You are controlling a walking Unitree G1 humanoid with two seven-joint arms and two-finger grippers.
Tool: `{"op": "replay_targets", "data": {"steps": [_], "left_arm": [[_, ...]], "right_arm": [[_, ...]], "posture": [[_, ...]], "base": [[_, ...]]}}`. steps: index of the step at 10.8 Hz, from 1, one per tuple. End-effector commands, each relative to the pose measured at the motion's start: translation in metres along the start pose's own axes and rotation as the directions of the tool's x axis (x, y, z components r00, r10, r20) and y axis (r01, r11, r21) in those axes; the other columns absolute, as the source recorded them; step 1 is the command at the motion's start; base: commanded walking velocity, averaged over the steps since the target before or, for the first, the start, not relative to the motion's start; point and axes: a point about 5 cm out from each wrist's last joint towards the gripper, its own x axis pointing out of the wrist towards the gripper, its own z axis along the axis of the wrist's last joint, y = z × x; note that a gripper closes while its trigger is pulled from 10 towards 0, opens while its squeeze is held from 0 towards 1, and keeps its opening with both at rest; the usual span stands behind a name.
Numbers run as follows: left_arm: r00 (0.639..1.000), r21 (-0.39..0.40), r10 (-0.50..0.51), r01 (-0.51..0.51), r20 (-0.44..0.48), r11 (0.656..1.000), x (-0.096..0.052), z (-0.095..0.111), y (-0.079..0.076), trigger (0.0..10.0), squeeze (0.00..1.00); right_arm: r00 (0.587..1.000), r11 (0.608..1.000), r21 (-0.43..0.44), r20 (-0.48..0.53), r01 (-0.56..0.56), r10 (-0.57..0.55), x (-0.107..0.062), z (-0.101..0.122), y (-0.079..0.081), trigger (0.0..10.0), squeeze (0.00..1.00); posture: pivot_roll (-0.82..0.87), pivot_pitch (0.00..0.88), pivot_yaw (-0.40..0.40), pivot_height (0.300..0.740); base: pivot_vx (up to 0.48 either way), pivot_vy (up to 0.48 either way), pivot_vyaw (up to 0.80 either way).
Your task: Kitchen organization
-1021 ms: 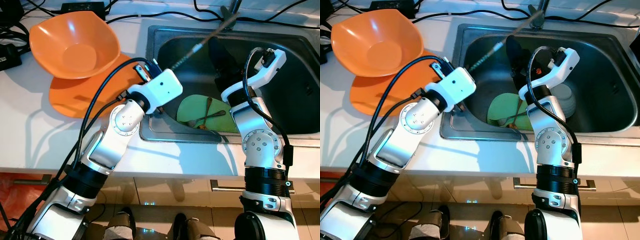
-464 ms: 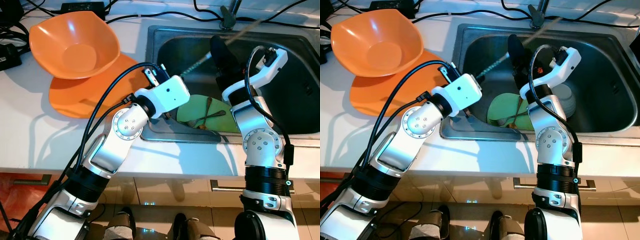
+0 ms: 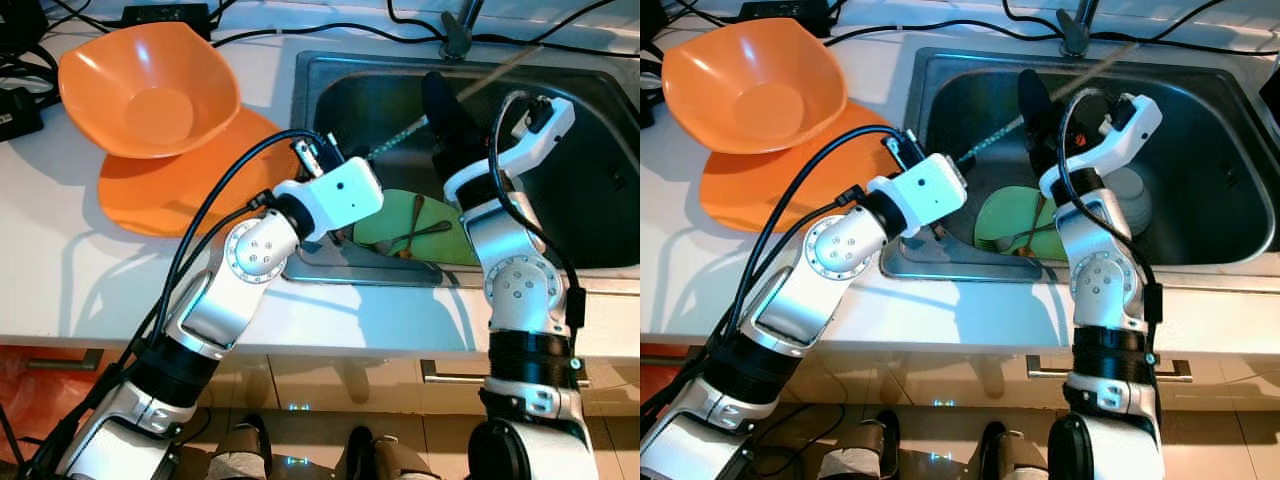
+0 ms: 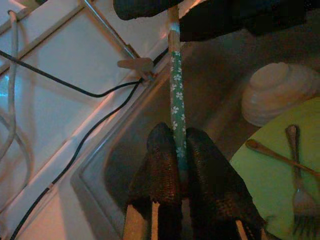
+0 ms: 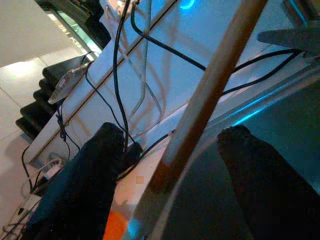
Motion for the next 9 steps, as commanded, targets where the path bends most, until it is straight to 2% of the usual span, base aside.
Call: {"op": "replay_targets", "data": {"steps": [1, 9], "left_arm": [[0.999, -0.001, -0.021, 0.021, 0.045, 1.000, -0.0006, 0.0085, -0.0048, 10.0, 0.00], [0.999, 0.001, -0.030, 0.030, 0.037, 1.000, -0.0010, 0.0069, -0.0053, 10.0, 0.00]], "right_arm": [[1.000, 1.000, 0.000, 0.021, 0.011, -0.011, 0.0005, 0.0035, -0.0010, 0.0, 0.00], [0.997, 0.998, 0.056, 0.071, 0.027, -0.031, 0.0014, 0.0098, -0.0021, 0.0, 0.00]], "posture": [[0.16, 0.207, -0.050, 0.740], [0.16, 0.215, -0.048, 0.740]], "base": [[0.000, 0.000, 0.00], [0.000, 0.000, 0.00]]}}
